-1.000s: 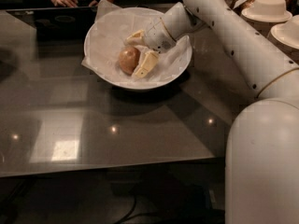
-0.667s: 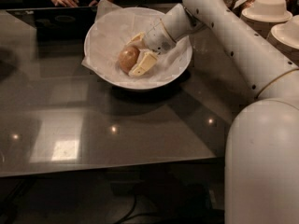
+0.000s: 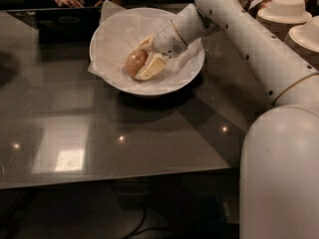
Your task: Pick apple from white bowl
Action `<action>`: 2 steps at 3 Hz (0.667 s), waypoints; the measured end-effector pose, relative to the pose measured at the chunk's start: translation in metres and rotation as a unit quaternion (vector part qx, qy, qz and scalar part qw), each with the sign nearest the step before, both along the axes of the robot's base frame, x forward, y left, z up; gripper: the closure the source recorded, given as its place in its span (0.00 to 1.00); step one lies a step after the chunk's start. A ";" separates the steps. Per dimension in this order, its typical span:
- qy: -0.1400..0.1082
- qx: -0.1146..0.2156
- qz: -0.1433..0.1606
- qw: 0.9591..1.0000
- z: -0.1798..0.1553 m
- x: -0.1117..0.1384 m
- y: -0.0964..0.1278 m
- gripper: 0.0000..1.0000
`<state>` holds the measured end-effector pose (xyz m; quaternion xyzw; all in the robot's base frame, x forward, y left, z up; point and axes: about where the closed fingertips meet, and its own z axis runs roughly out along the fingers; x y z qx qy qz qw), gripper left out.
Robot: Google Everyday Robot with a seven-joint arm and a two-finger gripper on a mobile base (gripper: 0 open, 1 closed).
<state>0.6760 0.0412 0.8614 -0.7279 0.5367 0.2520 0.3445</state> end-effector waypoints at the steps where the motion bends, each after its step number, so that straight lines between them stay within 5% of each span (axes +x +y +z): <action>1: 0.000 0.000 0.000 1.000 0.000 0.000 0.000 1.00; 2: -0.001 0.012 0.000 1.000 0.012 -0.001 -0.002 1.00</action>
Offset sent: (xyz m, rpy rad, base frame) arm -0.0006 -0.0117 0.0320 0.0553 -0.0070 -0.0085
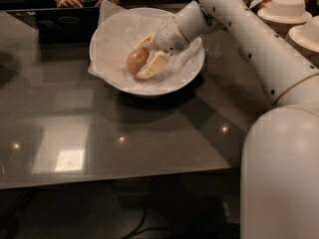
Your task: Pick apple from white bowl
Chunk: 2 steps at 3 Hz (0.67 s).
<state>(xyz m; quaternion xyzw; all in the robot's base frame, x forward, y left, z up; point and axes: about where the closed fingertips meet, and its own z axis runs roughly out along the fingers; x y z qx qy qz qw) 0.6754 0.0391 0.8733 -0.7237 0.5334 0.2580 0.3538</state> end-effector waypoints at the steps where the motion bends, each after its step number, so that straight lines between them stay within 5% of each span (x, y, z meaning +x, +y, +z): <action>1: -0.018 0.014 -0.007 1.000 0.027 -0.002 -0.009 1.00; 2: -0.036 0.026 -0.021 0.999 0.051 -0.008 -0.024 1.00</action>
Offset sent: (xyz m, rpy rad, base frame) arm -0.0169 -0.0521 0.0832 0.0789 -0.1196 -0.0886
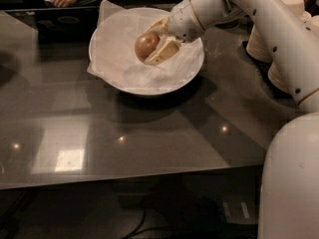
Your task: Pick apple from white bowl
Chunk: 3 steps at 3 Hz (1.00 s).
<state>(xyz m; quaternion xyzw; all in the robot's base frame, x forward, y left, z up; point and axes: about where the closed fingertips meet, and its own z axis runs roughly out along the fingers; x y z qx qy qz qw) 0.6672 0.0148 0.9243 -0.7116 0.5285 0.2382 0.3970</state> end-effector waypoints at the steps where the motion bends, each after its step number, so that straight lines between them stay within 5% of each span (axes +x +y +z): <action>1: -0.012 0.013 -0.013 1.000 0.018 -0.014 -0.020 1.00; 2: -0.040 0.020 -0.033 0.998 0.054 -0.054 -0.058 1.00; 3: -0.040 0.019 -0.034 0.998 0.054 -0.054 -0.059 1.00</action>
Offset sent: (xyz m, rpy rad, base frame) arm -0.0628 -0.0768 0.0608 0.0519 -0.0874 -0.1005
